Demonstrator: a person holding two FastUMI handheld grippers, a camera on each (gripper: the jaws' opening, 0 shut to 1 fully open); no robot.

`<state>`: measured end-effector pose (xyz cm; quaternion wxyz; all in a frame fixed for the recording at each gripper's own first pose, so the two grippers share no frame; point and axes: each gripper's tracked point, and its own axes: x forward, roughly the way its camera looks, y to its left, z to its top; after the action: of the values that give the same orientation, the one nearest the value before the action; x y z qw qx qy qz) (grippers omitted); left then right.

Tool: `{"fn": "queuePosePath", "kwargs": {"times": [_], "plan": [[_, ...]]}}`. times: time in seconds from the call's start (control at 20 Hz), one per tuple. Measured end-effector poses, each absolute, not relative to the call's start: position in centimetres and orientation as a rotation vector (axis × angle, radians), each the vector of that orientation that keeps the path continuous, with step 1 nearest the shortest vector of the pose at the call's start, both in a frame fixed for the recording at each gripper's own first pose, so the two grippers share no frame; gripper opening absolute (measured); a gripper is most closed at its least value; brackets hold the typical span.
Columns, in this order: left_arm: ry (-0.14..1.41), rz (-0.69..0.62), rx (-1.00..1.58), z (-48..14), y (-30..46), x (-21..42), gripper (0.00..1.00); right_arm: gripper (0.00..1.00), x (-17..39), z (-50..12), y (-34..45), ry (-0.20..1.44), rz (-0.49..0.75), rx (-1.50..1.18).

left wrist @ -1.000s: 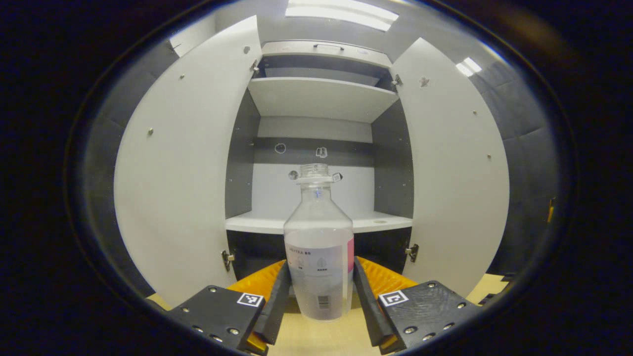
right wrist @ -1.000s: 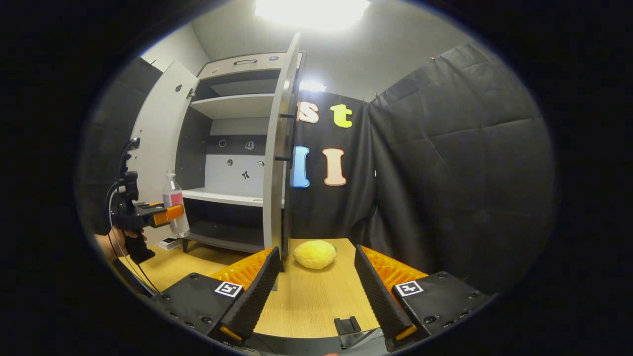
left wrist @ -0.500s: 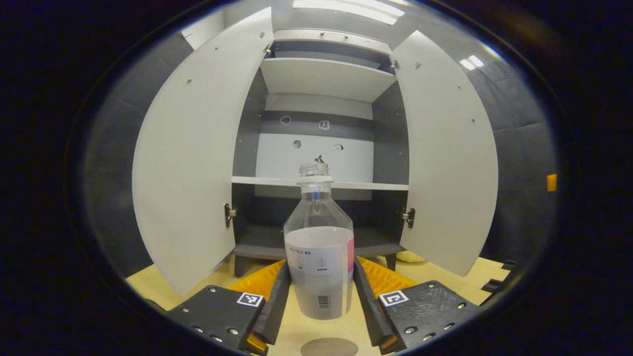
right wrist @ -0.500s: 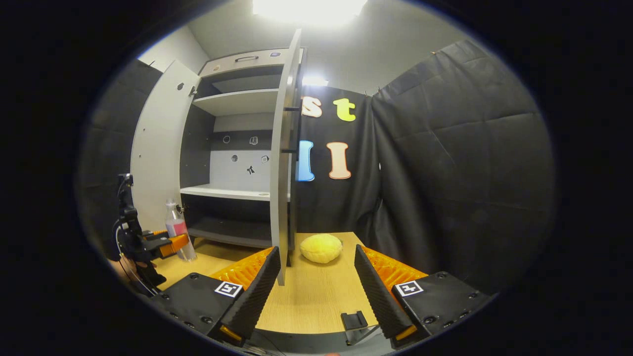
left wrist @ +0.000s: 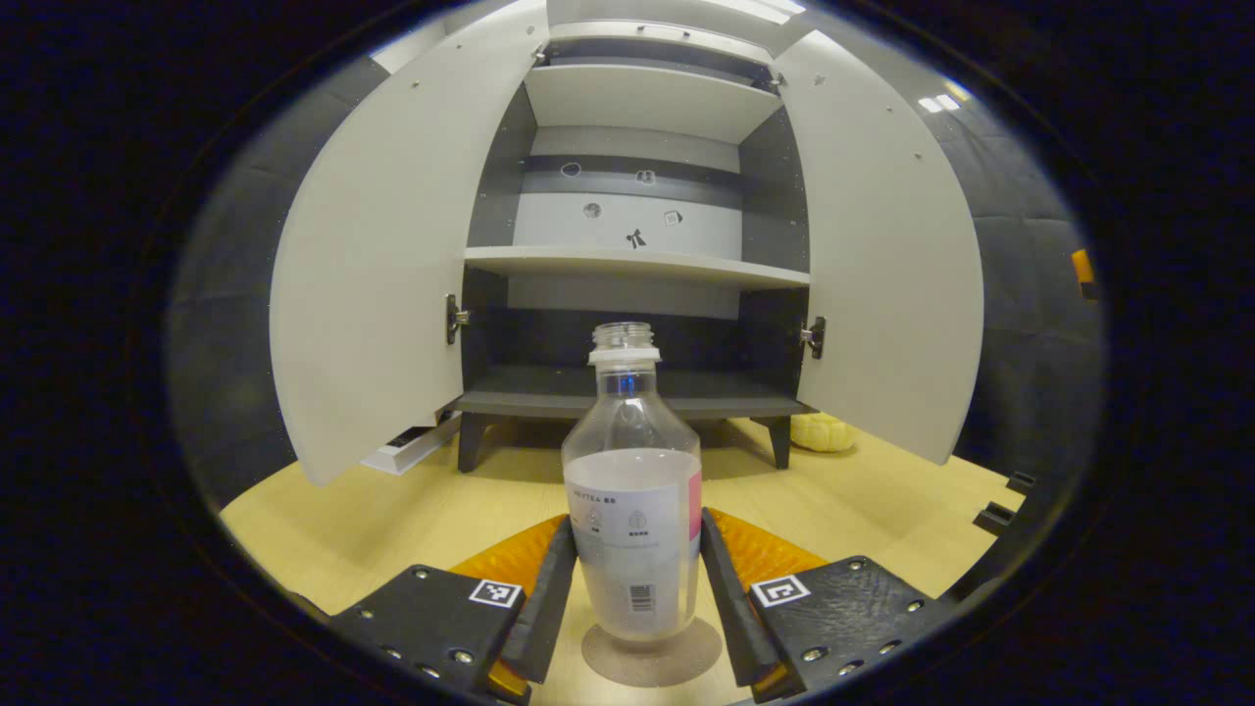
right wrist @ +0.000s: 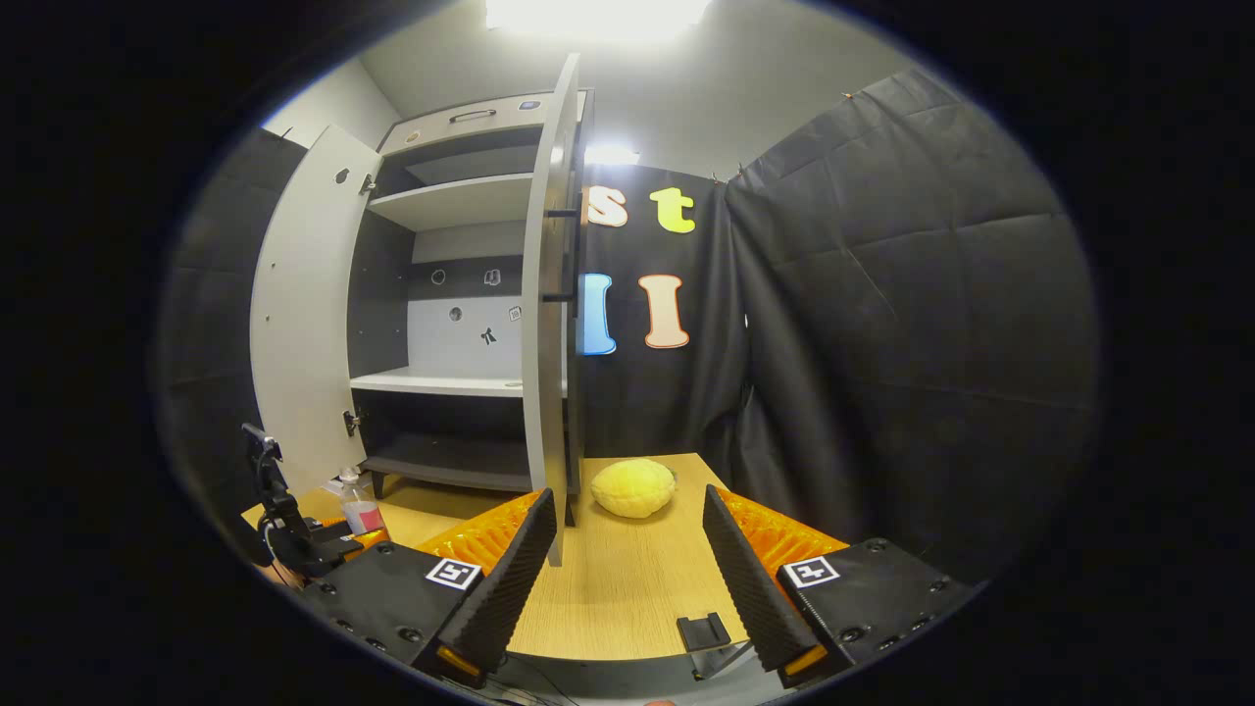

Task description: Grasp the bottle in the cabinet with the left hand and place it on the coaster, then close the right door with the right hand and the left door with the left hand.

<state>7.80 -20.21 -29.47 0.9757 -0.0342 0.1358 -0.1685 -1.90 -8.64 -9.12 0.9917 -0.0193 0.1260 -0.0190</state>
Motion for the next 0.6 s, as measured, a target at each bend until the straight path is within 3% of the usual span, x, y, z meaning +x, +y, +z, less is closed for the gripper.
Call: {"fn": "queuePosePath", "kwargs": {"times": [0.35,0.4,0.45,0.6], "plan": [[0.286,-0.316,-0.040,-32.1,-20.7,6.1,0.71,0.96,-1.4,-9.0,-8.4,0.272,-0.013,-0.032],[0.289,-0.316,-0.035,-32.2,-20.7,5.7,0.77,0.93,-1.4,-9.0,-8.4,0.273,-0.012,-0.023],[0.291,-0.318,-0.035,-32.2,-20.7,5.2,0.64,0.93,-1.3,-9.1,-8.4,0.276,-0.013,-0.015],[0.305,-0.314,-0.023,-32.4,-20.7,4.5,0.72,0.96,-1.2,-9.3,-8.2,0.281,-0.006,-0.002]]}}
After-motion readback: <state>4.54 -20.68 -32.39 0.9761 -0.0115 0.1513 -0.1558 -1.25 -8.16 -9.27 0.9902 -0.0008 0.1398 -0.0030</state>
